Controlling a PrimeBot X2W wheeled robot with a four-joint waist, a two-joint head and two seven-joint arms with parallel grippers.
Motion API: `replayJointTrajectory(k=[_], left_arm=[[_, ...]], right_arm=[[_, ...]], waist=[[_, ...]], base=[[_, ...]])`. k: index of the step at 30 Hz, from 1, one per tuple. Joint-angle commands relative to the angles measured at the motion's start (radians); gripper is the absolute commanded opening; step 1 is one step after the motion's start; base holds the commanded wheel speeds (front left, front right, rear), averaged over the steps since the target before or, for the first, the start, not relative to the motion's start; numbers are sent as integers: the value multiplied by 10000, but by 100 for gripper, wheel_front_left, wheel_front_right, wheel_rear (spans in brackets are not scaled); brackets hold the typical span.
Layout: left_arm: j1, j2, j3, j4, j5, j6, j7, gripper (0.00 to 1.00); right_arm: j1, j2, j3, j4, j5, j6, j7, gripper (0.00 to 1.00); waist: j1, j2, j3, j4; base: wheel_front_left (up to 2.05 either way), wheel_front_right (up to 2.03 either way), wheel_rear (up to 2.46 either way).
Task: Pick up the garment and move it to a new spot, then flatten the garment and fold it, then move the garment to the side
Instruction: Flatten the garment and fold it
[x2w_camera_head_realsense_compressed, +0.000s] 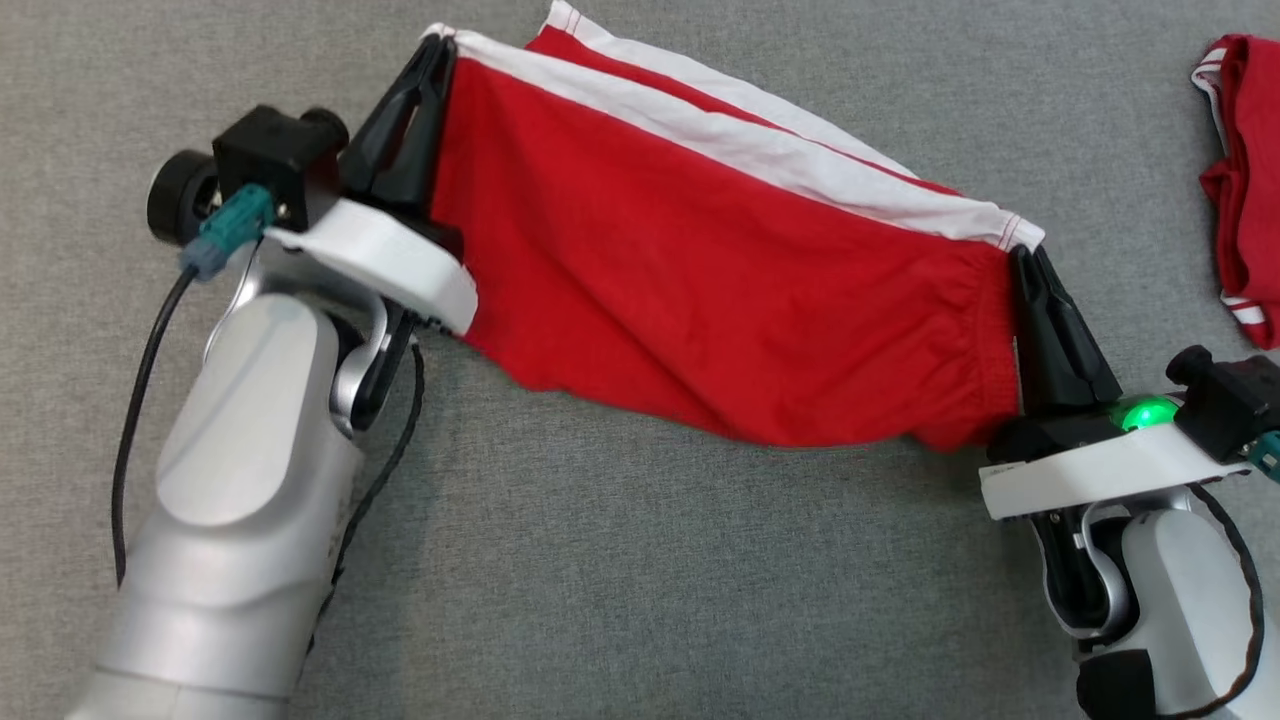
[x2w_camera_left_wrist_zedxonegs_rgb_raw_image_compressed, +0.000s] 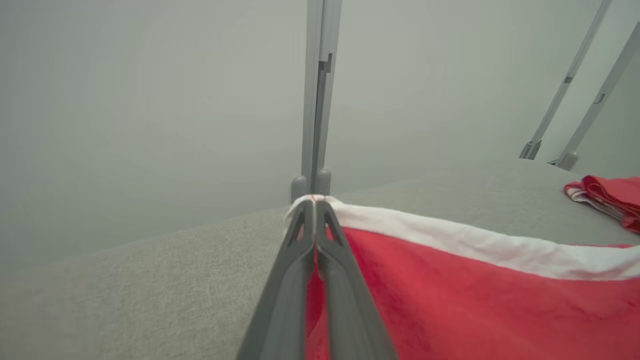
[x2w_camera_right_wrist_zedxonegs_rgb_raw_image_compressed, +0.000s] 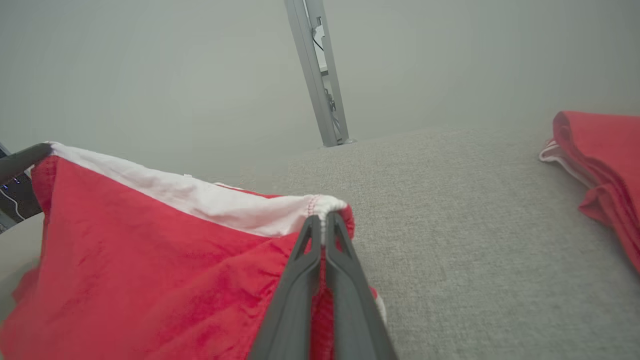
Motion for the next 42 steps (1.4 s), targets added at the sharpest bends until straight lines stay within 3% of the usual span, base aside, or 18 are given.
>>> replayJointTrajectory(k=[1, 13, 14, 15, 16, 17, 21, 25, 34, 42], left_arm=[[-355, 1, -38, 330, -18, -47, -61, 0], [-2997, -248, -520, 4663, -283, -224, -924, 0], [-3088, -281, -565, 4951, -350, -239, -939, 32], [-3202, -304, -617, 5170, -405, -252, -974, 100], [-3244, -327, -658, 5365, -488, -260, -1002, 100], [-3246, -347, -722, 5516, -513, -246, -1038, 100], [-2900, -354, -843, 5480, -460, -203, -1183, 100], [-2253, -264, -501, 4249, -340, 216, -1198, 100], [1160, 18, 708, -151, 196, 1175, -1208, 100], [3777, 202, 1271, -2202, 398, 1619, -1208, 100]], right_arm=[[-156, -1, -42, 32, -38, 3, -82, 0], [-758, 255, 188, 577, 247, 3, -156, 0], [-797, 263, 237, 580, 271, 3, -151, 25], [-832, 263, 260, 553, 291, 3, -150, 45], [-808, 263, 320, 598, 284, 3, -150, 86], [-785, 255, 326, 605, 259, 3, -150, 100], [-449, 114, 192, 295, -81, 3, -150, 100], [-127, -11, -54, -160, -471, 3, -151, 100], [972, -78, -975, -1259, -1386, 3, -152, 100], [1590, -191, -1290, -1390, -1608, 3, -153, 100]], waist=[[-1, 0, 247, -126], [-1, 0, 642, -694], [-1, 0, 644, -721], [-1, 0, 645, -742], [-1, 0, 634, -748], [-1, 0, 620, -738], [-1, 0, 457, -604], [-1, 0, 284, -445], [-1, 0, -600, -39], [-1, 0, -1600, 175]], base=[[0, 0, 0], [0, 0, 0], [0, 0, 0], [0, 0, 0], [0, 0, 0], [0, 0, 0], [0, 0, 0], [0, 0, 0], [0, 0, 0], [0, 0, 0]])
